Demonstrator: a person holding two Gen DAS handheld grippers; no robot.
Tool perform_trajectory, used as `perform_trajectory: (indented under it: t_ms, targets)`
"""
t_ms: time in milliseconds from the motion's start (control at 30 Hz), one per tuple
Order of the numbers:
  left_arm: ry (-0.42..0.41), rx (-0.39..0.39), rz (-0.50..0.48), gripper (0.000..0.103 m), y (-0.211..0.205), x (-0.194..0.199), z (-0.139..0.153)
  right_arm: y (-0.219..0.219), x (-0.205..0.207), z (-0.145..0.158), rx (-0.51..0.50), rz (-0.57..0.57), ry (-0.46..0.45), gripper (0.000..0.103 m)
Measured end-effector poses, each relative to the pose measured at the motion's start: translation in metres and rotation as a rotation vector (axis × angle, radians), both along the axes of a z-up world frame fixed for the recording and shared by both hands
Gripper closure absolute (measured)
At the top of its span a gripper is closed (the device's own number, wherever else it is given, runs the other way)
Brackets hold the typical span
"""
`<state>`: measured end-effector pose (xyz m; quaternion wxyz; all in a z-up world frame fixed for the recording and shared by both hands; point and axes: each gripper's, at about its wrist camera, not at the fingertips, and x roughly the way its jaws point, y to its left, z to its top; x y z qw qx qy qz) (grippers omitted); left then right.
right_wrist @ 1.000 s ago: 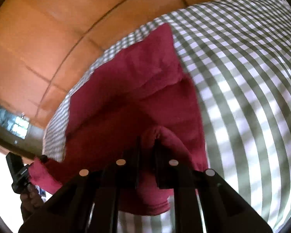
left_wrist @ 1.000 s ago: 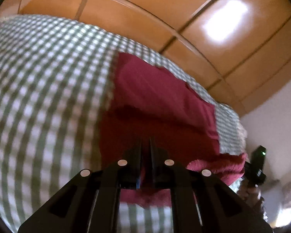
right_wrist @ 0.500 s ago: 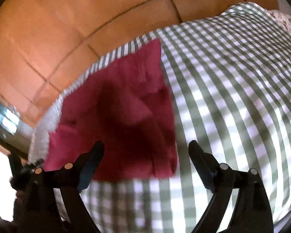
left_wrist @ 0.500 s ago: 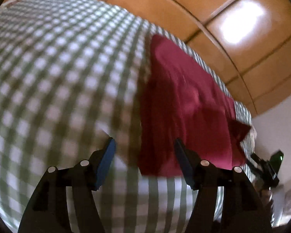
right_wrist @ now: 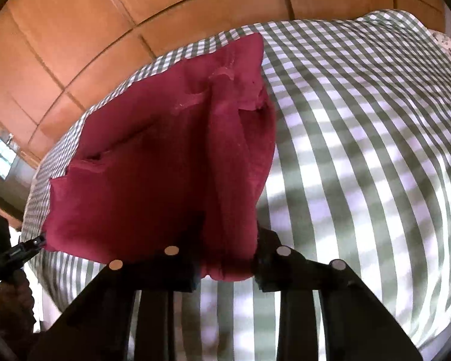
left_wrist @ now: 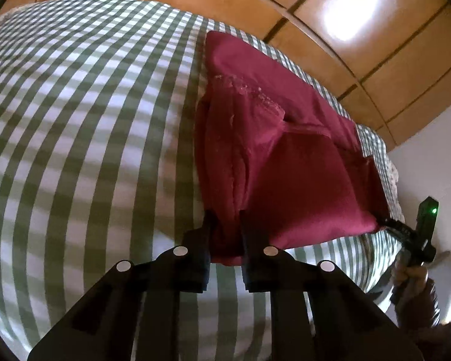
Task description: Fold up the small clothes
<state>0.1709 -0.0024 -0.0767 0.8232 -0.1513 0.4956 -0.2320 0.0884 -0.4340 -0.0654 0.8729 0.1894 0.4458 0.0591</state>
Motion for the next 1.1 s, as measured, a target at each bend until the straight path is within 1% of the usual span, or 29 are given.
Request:
perform_trajectory:
  t_ms: [100,167,233,333,367,400,433,500,533,567,600,667,733,767,833,867,900,933,967,1033,1100]
  targets:
    - [0.01,0.003,-0.025,0.088,0.006,-0.023,0.001,0.004,-0.028,0.002,-0.002,0.031,0.024,0.079]
    - [0.035,-0.006,-0.036,0.089,0.014,-0.043,0.001,0.007,-0.05,0.002,-0.013,0.06,0.052,0.079]
    - [0.064,0.002,-0.057,0.089,0.021,-0.067,-0.002,0.01,-0.073,0.001,-0.025,0.099,0.085,0.08]
    - [0.113,0.013,-0.072,0.089,0.029,-0.097,-0.009,0.012,-0.095,0.0,-0.031,0.152,0.133,0.08]
    - [0.114,0.019,-0.074,0.087,0.03,-0.102,-0.009,0.011,-0.097,0.0,-0.037,0.152,0.138,0.078]
    - [0.102,0.035,-0.055,0.087,0.031,-0.105,-0.006,0.009,-0.096,0.002,-0.044,0.135,0.137,0.07]
    - [0.086,0.037,-0.041,0.086,0.032,-0.104,-0.003,0.003,-0.093,0.006,-0.047,0.099,0.117,0.068]
    - [0.038,0.013,-0.024,0.071,0.034,-0.096,0.005,-0.007,-0.085,0.013,-0.044,0.044,0.078,0.063]
    - [0.01,0.014,-0.005,0.059,0.033,-0.089,0.01,-0.01,-0.077,0.018,-0.056,0.013,0.054,0.059]
    - [-0.005,0.02,0.001,0.058,0.031,-0.083,0.012,-0.011,-0.072,0.021,-0.069,-0.003,0.034,0.053]
    - [-0.024,0.024,-0.004,0.059,0.026,-0.072,0.016,-0.011,-0.064,0.025,-0.083,-0.021,0.013,0.05]
    - [-0.049,0.034,-0.009,0.059,0.019,-0.058,0.017,-0.012,-0.049,0.027,-0.106,-0.043,-0.011,0.05]
    - [-0.046,0.058,-0.013,0.06,0.008,-0.043,0.013,-0.009,-0.034,0.026,-0.116,-0.043,-0.022,0.05]
    - [-0.045,0.068,-0.019,0.071,0.004,-0.039,0.011,-0.005,-0.031,0.024,-0.119,-0.034,-0.022,0.051]
    - [-0.066,0.113,-0.026,0.08,-0.004,-0.035,0.011,0.003,-0.024,0.019,-0.151,-0.009,-0.011,0.055]
    - [-0.079,0.125,-0.022,0.087,-0.004,-0.035,0.013,0.004,-0.022,0.018,-0.167,0.002,-0.008,0.067]
    - [-0.096,0.132,-0.02,0.089,-0.004,-0.036,0.017,0.007,-0.022,0.017,-0.175,0.014,-0.011,0.086]
    - [-0.116,0.139,-0.01,0.091,-0.002,-0.04,0.021,0.008,-0.024,0.019,-0.171,0.026,-0.016,0.096]
    - [-0.129,0.144,-0.002,0.095,0.001,-0.043,0.025,0.008,-0.027,0.024,-0.18,0.023,-0.027,0.097]
    - [-0.162,0.146,0.011,0.095,0.011,-0.051,0.034,0.009,-0.035,0.036,-0.189,0.026,-0.055,0.097]
    - [-0.187,0.142,0.014,0.096,0.017,-0.056,0.042,0.006,-0.045,0.054,-0.191,0.027,-0.09,0.097]
